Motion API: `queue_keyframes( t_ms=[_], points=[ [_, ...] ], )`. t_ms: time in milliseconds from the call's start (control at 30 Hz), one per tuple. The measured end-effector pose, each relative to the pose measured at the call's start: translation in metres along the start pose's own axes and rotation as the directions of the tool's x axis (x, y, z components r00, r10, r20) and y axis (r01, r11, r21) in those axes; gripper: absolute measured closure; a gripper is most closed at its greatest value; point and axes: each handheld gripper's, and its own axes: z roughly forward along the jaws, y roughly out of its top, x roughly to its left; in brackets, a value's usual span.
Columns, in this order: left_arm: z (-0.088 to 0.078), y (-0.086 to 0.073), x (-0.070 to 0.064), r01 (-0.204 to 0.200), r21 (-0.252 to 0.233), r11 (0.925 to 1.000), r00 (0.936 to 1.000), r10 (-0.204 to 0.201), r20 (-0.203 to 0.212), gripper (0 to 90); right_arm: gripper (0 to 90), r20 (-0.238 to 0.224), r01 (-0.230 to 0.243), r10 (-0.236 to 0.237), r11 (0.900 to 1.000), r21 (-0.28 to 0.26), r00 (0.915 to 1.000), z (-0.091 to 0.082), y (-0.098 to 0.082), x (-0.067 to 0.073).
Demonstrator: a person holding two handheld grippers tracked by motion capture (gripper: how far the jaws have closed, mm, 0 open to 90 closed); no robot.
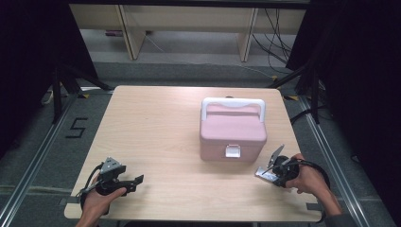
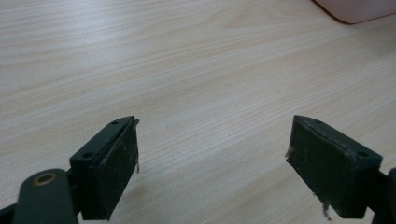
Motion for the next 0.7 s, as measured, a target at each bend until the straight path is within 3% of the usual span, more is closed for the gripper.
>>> queue_keyframes(
  t_ms=[33, 67, 133, 167, 233, 367, 433, 467, 500, 567, 633, 667, 700],
  points=[
    [0.000, 0.000, 0.000, -0.001, 0.002, 1.0000, 1.0000, 0.001, -0.001, 15.6, 70.0, -0.006, 0.019, -0.019, 1.000, 0.000, 0.9998, 0.000, 0.000, -0.002],
    [-0.002, 0.001, 0.002, -0.037, 0.029, 0.9989, 0.9993, 0.037, 0.000, 15.6, 70.0, -0.003, 0.013, -0.013, 1.000, -0.004, 0.9999, 0.001, -0.001, -0.003],
    [-0.002, 0.001, 0.001, -0.027, 0.024, 0.9993, 0.9996, 0.027, -0.004, 15.7, 69.9, -0.010, 0.004, -0.004, 1.000, -0.002, 0.9999, 0.002, -0.001, -0.003],
    [0.000, 0.000, -0.001, 0.003, -0.003, 1.0000, 1.0000, -0.003, -0.004, 15.7, 70.0, -0.011, 0.005, -0.005, 1.000, -0.005, 0.9999, 0.002, -0.001, -0.004],
    [-0.002, 0.001, 0.002, -0.034, 0.026, 0.9991, 0.9994, 0.035, 0.000, 15.7, 69.9, -0.007, 0.011, -0.011, 1.000, -0.007, 0.9999, 0.002, -0.001, -0.004],
    [-0.001, 0.001, 0.001, -0.035, 0.023, 0.9991, 0.9994, 0.035, 0.002, 15.7, 69.4, -0.005, 0.010, -0.011, 1.000, -0.015, 0.9999, 0.003, -0.001, -0.005],
    [-0.001, 0.001, 0.001, -0.034, 0.027, 0.9991, 0.9994, 0.034, 0.003, 15.7, 63.2, -0.011, -0.005, 0.005, 1.000, -0.018, 0.9999, 0.002, -0.002, -0.006],
    [-0.001, 0.001, 0.000, -0.033, 0.025, 0.9991, 0.9994, 0.033, 0.005, 15.7, 61.1, 0.008, -0.007, 0.007, 1.000, -0.011, 0.9999, 0.002, -0.003, -0.008],
    [0.000, 0.001, 0.000, -0.033, 0.022, 0.9992, 0.9994, 0.033, 0.008, 15.7, 58.4, 0.011, -0.036, 0.036, 0.999, -0.014, 0.9993, 0.001, -0.004, -0.009],
    [0.001, 0.001, -0.002, 0.002, -0.003, 1.0000, 1.0000, -0.002, 0.007, 15.7, 53.8, 0.009, -0.054, 0.055, 0.997, -0.058, 0.9985, -0.002, -0.006, -0.010],
    [0.000, 0.002, -0.001, -0.011, -0.003, 0.9999, 0.9999, 0.011, 0.001, 15.7, 53.6, 0.006, -0.108, 0.109, 0.986, -0.129, 0.9940, -0.010, -0.009, -0.009],
    [-0.001, 0.002, 0.000, -0.030, 0.007, 0.9995, 0.9996, 0.030, 0.004, 15.7, 52.5, 0.026, -0.096, 0.102, 0.982, -0.160, 0.9945, -0.014, -0.011, -0.011],
    [0.000, 0.003, 0.000, -0.038, 0.008, 0.9992, 0.9991, 0.038, 0.016, 15.6, 51.5, 0.024, -0.116, 0.124, 0.972, -0.204, 0.9920, -0.018, -0.013, -0.010]
  ],
)
